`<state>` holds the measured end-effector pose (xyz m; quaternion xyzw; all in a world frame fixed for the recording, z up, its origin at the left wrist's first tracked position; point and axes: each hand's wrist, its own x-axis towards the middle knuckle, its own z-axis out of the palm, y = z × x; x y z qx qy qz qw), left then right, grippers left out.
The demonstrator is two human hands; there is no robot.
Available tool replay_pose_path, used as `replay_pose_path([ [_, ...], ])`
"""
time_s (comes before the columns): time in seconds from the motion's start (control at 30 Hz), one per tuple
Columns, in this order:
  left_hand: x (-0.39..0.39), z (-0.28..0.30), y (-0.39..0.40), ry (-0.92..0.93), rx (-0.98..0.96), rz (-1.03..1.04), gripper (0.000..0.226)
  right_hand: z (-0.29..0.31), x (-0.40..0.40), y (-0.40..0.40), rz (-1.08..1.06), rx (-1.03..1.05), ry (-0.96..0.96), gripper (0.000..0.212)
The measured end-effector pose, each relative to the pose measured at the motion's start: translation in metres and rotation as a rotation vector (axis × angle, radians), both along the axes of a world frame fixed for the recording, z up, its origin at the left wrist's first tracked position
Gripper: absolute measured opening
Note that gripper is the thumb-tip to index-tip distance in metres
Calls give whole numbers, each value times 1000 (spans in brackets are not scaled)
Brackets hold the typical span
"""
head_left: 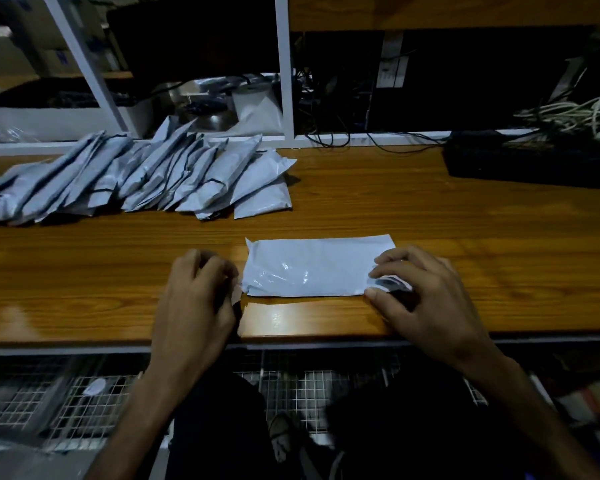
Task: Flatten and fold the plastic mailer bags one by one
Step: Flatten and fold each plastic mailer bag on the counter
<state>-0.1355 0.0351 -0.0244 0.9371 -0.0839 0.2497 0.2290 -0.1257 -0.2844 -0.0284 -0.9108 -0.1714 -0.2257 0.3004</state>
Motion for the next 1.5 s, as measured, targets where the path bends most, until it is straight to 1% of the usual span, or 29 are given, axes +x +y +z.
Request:
replay_pose_path([
  [0.07, -1, 6, -16, -42, -18, 37, 15, 3, 1, 11, -30, 80, -14, 24],
  [0.13, 5, 11, -37, -19, 10, -7, 19, 6, 3, 31, -55, 123, 9, 31],
  [0.17, 10, 12, -49, 9, 40, -42, 24, 8, 4, 44, -67, 110, 44, 36],
  [0.23, 19, 13, -71, 52, 115, -109, 30, 10, 8, 67, -61, 21, 140, 43],
  [0.3, 26, 13, -86, 102, 163, -163, 41, 14, 14, 83, -5, -77, 216, 46],
  [0.47, 38, 14, -94, 253, 267, -180, 70, 9, 29, 90, -4, -189, 284, 49],
  [0.53, 40, 11, -96, 288, 307, -181, 71, 3, 30, 90, -11, -229, 298, 51],
  [0.6, 42, 5, -96, 300, 298, -186, 73, -2, 30, 90, -21, -267, 307, 52],
  [0.67, 41, -2, -95, 298, 271, -184, 71, -7, 30, 90, -36, -300, 302, 54],
  [0.73, 41, -9, -94, 286, 246, -176, 63, -10, 29, 91, -46, -298, 294, 60],
  [0.8, 42, -12, -94, 281, 243, -165, 61, -14, 28, 91, -53, -292, 283, 69],
  [0.9, 44, -14, -94, 278, 272, -152, 66, -17, 30, 90, -72, -304, 289, 82],
  [1.03, 43, -16, -92, 287, 296, -146, 76, -14, 31, 89, -90, -322, 319, 88],
  [1.1, 43, -17, -92, 295, 302, -137, 77, -11, 30, 90, -104, -325, 336, 88],
  [1.17, 43, -16, -93, 301, 303, -117, 79, -11, 29, 90, -121, -328, 350, 82],
  [1.27, 43, -16, -95, 319, 325, -82, 81, -9, 29, 89, -150, -336, 356, 83],
  [1.4, 42, -17, -95, 338, 336, -48, 78, -9, 30, 88, -169, -352, 368, 85],
  [1.5, 40, -16, -97, 356, 327, -23, 77, -9, 31, 86, -189, -350, 390, 80],
])
